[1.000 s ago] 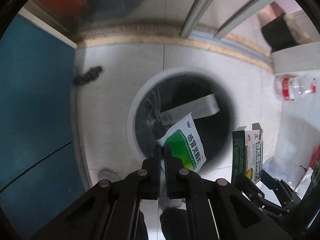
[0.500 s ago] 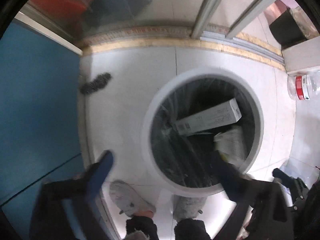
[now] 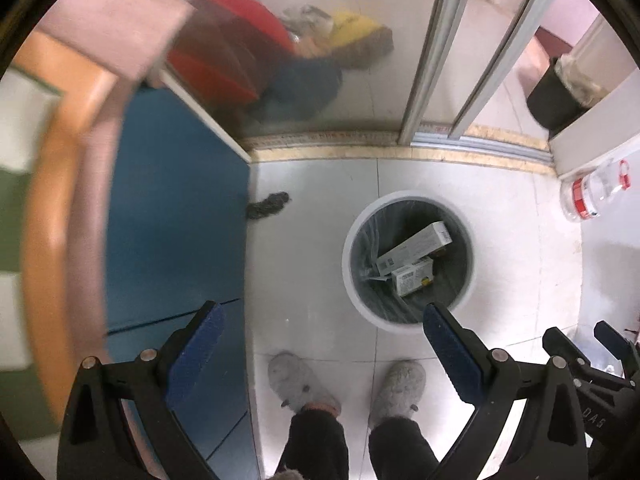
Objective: Collect trash
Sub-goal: 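Carry the sachet and box over the bin and open both tools, then swing both tools back toward the counter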
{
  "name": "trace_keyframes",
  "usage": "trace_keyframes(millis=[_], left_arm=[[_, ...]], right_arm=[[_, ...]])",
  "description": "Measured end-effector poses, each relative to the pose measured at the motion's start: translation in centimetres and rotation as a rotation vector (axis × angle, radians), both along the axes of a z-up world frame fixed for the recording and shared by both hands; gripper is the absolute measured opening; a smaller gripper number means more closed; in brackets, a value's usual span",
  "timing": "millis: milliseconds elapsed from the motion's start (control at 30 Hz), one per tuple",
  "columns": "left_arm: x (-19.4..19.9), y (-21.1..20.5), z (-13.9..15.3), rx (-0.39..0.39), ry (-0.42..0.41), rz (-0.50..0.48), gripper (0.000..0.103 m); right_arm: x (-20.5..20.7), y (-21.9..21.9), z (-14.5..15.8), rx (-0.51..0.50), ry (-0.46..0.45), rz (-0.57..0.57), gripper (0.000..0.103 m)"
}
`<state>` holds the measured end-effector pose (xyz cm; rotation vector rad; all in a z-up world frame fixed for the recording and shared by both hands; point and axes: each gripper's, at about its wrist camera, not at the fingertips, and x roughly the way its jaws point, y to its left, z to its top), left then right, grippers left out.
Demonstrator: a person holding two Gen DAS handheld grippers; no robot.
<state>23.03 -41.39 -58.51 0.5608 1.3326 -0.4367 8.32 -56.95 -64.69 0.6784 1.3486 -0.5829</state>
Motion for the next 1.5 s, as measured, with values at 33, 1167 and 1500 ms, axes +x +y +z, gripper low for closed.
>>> trace_keyframes(millis=[33,1167,1500], left_arm=[[-0.5,0.2,1.6,-0.006,-0.008,-0.002,0.102],[2.0,22.6,35.0,-0.054,-0.347,0.4,0.102],[8.5,35.4,25.1,0.094,-0.103,0.479,0.1]], right_arm=[[-0.5,0.2,1.5,-0.003,-0.006,-0.004,0.103],[6.1,11.9,38.3,-0.005,-0.273,0.32,0.103],[18.0,23.0,34.1,0.068,-0.192,0.484,0.103]])
